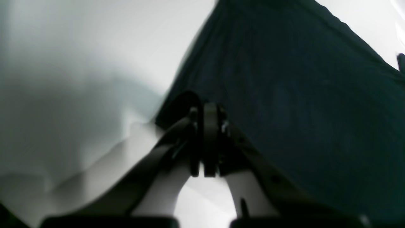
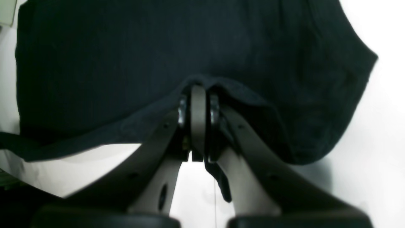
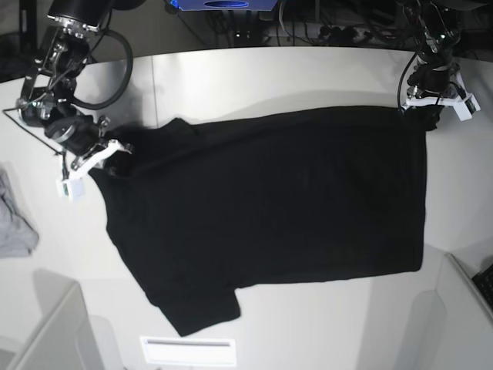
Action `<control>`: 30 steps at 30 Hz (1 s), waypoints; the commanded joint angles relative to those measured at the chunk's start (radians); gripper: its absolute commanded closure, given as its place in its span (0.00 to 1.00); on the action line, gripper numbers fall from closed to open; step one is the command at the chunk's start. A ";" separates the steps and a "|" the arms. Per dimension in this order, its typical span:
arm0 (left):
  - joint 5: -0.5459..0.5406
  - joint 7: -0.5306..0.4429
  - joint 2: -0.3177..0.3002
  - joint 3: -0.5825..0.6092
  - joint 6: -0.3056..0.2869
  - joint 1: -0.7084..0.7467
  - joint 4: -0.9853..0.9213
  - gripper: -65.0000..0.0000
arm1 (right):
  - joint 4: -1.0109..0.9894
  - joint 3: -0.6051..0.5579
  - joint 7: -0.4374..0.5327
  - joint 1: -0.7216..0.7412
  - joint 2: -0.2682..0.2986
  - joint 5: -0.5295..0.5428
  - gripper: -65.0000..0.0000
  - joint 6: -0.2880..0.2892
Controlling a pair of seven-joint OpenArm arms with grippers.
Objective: Fold the T-shirt properly
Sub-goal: 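Drag the shirt toward the robot with both grippers, right gripper sweeping outward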
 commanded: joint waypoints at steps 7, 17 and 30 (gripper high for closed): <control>-0.008 -0.023 -0.009 -0.004 0.054 -0.015 0.000 1.00 | -0.053 -0.001 0.012 0.080 0.009 0.015 1.00 0.003; -0.008 -0.023 -0.009 -0.010 0.079 -0.044 -0.025 1.00 | -0.134 -0.136 0.019 0.167 0.032 -0.031 1.00 -0.002; -0.008 -0.023 -0.012 -0.004 0.116 -0.094 -0.066 1.00 | -0.277 -0.138 0.021 0.255 0.032 -0.070 1.00 -0.002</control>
